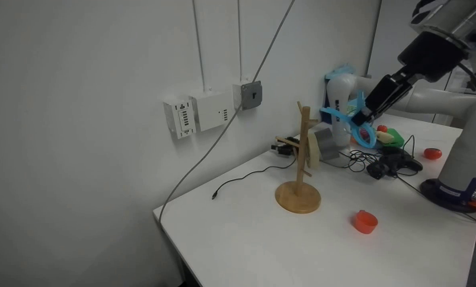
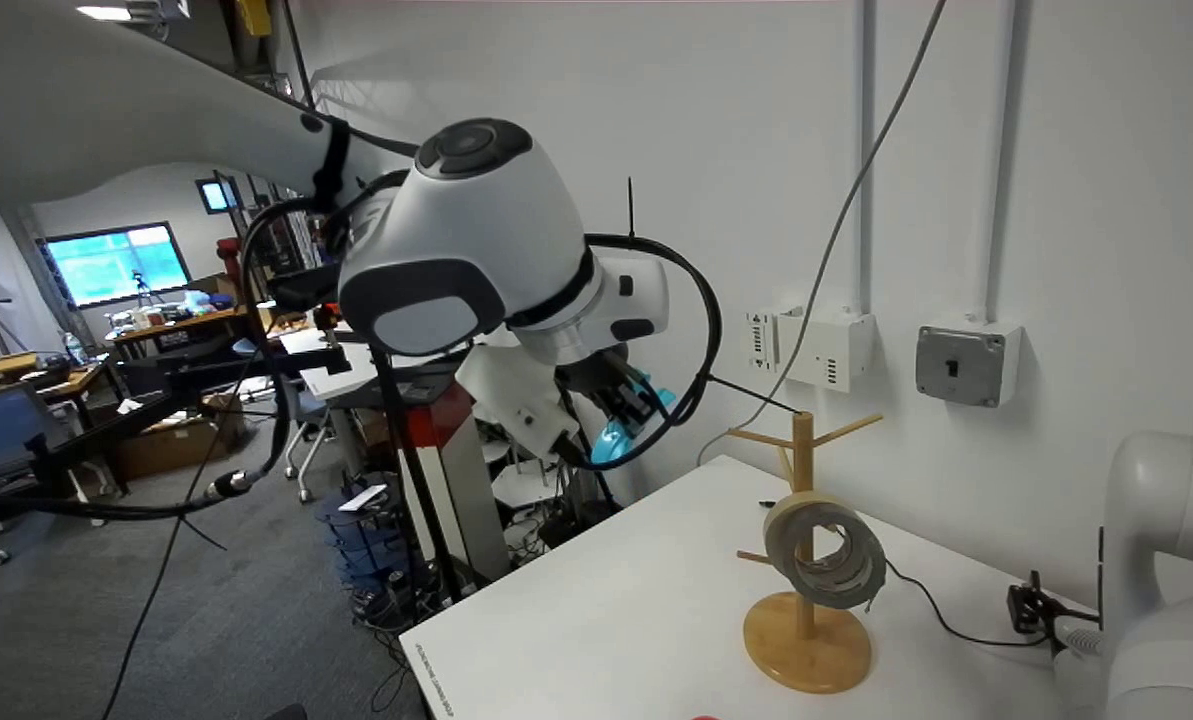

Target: Hang the blue peg on the wooden stand

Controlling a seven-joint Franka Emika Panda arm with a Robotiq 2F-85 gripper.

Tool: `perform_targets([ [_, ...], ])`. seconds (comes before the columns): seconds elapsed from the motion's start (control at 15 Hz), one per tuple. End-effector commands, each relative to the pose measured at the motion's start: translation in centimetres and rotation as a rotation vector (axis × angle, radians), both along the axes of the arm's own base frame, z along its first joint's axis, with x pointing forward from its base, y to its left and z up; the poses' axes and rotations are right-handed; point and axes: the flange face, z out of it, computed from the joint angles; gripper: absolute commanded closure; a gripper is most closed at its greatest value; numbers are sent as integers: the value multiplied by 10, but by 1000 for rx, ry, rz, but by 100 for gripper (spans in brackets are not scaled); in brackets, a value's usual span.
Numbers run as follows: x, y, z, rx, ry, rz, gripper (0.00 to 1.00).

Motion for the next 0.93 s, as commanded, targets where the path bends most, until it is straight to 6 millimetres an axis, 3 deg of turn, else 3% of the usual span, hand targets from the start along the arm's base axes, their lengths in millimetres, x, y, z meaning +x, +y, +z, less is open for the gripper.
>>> perform_targets([
  [0.0,-5,-7,12,41,-75,28,93],
  [0.4,7,-13,7,93,-159,62,93],
  [0.87,22,-32,15,184,-285,101,93],
])
